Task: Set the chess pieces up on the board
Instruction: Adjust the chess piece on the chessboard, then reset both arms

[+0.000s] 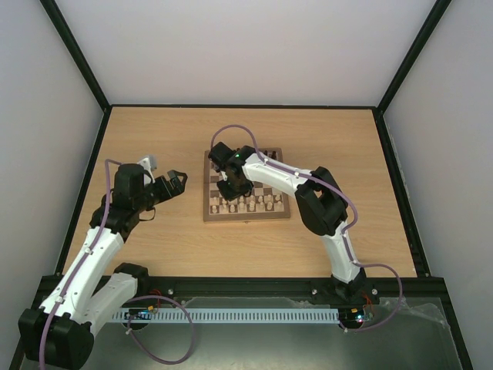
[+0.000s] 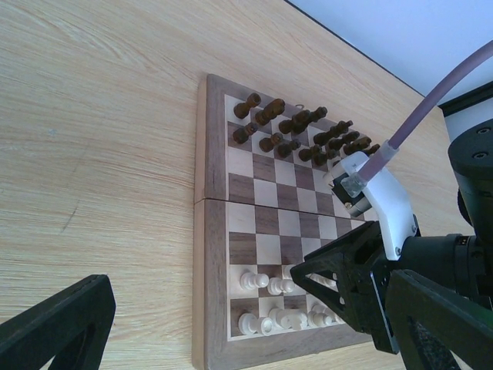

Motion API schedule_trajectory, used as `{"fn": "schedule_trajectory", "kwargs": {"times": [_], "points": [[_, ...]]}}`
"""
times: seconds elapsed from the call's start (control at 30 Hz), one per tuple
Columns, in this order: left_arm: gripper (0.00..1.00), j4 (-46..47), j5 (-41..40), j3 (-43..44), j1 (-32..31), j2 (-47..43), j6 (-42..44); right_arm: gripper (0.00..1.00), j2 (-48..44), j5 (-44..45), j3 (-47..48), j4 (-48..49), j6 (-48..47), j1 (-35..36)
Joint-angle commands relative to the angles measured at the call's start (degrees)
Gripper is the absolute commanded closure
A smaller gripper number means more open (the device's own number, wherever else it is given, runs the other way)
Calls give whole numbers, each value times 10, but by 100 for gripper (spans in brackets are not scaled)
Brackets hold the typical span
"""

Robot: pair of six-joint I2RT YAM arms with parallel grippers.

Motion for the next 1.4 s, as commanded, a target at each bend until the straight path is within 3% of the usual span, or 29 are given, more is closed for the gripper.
{"fn": "schedule_trajectory", "kwargs": {"times": [0.0,0.57,0.9,1.0,1.07,1.37], "points": [[1,16,7,-7,-1,3,4,75,-6,15,-1,-36,-2,4],[1,9,9,-6,-6,-6,1,73,-45,10,-27,-21,2,16],[1,7,3,8,-7,-9,1,50,-144,46,-34,30,13,16],[1,9,1,17,-7,-5,1,26,-216,60,-75,63,18,16],[1,7,-2,27,-7,-1,5,1,-272,70,-112,84,21,16],[1,0,-14,70,-8,11,13,1,-530,133,-285,121,60,16]]}}
